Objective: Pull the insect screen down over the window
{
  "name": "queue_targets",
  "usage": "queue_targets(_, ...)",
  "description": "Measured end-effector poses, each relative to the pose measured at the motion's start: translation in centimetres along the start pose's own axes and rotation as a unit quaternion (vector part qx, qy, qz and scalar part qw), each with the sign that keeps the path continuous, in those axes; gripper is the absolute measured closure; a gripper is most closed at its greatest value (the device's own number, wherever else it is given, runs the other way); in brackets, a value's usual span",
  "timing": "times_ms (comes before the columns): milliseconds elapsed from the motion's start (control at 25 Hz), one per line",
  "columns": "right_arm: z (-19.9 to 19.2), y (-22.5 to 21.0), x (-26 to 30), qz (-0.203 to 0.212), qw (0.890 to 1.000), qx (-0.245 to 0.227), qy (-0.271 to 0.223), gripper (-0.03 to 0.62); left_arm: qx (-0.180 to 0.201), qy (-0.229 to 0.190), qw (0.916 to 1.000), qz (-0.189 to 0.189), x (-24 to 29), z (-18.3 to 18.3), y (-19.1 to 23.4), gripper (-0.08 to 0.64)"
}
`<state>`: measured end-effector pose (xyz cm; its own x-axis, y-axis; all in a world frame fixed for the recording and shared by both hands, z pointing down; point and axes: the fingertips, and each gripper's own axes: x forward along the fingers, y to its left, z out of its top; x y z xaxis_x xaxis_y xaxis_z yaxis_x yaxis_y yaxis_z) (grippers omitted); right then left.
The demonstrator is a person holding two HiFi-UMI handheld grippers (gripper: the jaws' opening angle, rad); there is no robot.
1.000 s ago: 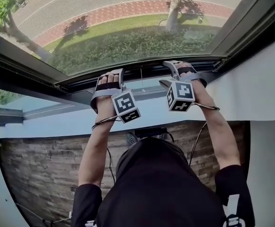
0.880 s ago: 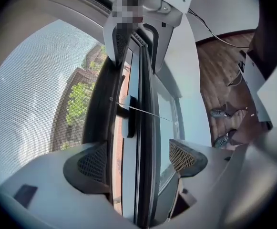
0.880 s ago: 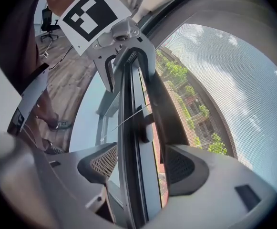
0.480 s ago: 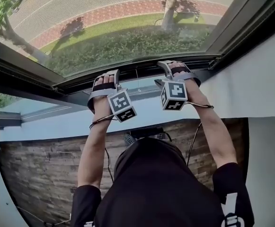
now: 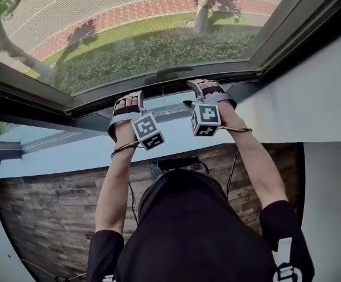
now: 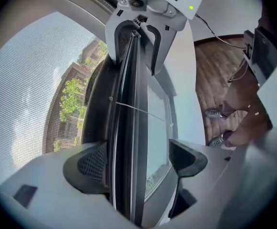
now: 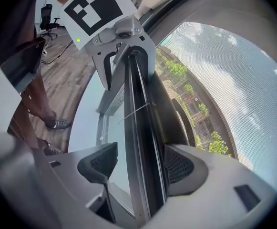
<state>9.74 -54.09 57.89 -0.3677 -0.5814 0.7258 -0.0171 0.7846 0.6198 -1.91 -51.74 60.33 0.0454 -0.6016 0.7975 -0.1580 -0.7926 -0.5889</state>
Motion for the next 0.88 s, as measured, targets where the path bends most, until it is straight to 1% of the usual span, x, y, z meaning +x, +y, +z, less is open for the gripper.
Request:
queue_targets(80, -0.1, 0.0, 0.1, -0.003, 1.0, 0.004, -0.004, 0.285, 0.001, -0.001, 1.0, 0.001, 0.1, 0.1, 0.1, 0.135)
queue_targets(280, -0.6, 0.9, 1.1, 0.001, 1.0, 0.002, -0.005, 0.287, 0.006, 0.01, 0.9998, -0.017, 0.7, -0.1, -0.9, 0.133)
queue_targets(360, -0.8, 1.0, 1.2, 0.006, 1.0, -0.001, -0.001, 0.285, 0.002, 0.006, 0.9999, -0.013, 0.9, 0.0, -0.8, 0.135)
queue_targets(480, -0.9, 1.8, 1.8, 0.014, 1.0, 0.003, -0.002, 0.287, -0.006, 0.004, 0.9997, -0.023, 1.5, 0.0, -1.6, 0.135)
queue_targets(640, -1.0, 1.8, 2.3, 0.001, 1.0, 0.008, -0.011, 0.285, -0.016, -0.001, 0.9997, -0.021, 1.9, 0.1, -1.6, 0.135)
queue_targets(800, -1.2, 3.0, 1.6, 0.036, 0.999, -0.007, 0.011, 0.287, -0.023, -0.005, 0.9986, -0.047, 1.0, 0.2, -2.7, 0.135)
queue_targets(880, -1.1, 2.7, 1.9, 0.038, 0.999, -0.001, 0.012, 0.287, -0.023, -0.003, 0.9986, -0.047, 1.5, 0.1, -2.5, 0.135)
